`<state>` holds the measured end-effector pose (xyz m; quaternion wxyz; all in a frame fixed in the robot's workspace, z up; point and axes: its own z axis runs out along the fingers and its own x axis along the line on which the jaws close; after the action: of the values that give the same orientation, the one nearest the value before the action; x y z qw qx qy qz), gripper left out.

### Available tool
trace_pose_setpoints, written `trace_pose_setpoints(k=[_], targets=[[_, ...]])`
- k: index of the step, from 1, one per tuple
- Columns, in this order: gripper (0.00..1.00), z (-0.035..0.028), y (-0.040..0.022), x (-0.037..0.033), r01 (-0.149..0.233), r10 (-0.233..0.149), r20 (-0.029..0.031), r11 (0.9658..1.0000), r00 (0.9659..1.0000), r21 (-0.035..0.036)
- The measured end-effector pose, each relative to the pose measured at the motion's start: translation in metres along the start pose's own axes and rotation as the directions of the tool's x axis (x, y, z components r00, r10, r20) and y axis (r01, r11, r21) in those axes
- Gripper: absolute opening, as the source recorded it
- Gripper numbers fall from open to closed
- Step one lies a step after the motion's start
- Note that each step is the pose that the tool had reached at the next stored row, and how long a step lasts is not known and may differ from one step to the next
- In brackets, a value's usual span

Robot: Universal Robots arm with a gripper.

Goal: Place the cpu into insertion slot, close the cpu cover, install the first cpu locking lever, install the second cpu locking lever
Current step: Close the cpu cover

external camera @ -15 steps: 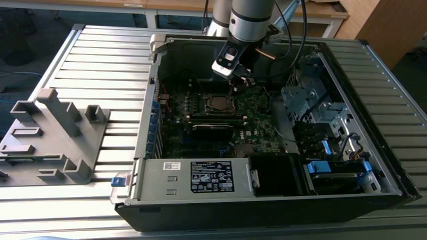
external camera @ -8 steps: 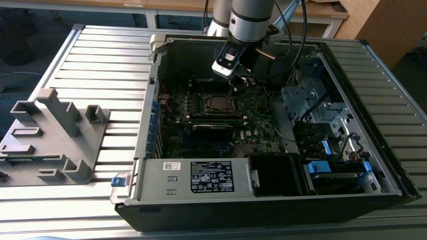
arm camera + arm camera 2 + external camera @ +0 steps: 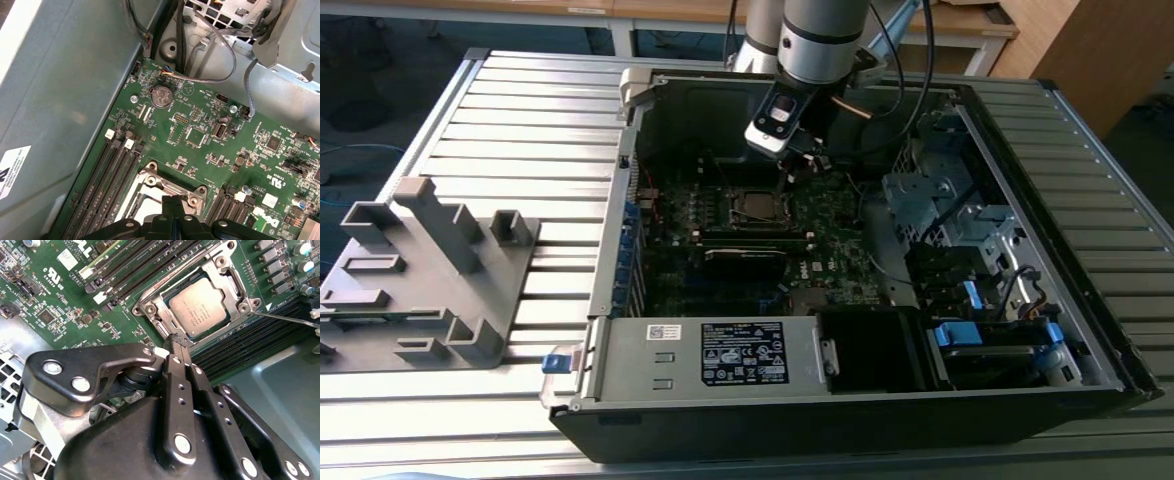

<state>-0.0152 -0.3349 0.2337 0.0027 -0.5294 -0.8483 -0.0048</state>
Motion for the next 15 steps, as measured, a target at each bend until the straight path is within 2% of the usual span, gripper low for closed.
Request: trace_pose_setpoints(k=[3,10,15], targets=[[0.11,0.0000,0.0000,0.0000,0.023,-0.023,-0.0001,0.9997,0.9997,0.0002],[0.11,0.0000,0.0000,0.0000,0.027,-0.027,-0.0002,0.9996,0.9996,0.0002],[0.11,0.0001,0.0000,0.0000,0.081,-0.081,-0.0005,0.9967,0.9967,0.0008]])
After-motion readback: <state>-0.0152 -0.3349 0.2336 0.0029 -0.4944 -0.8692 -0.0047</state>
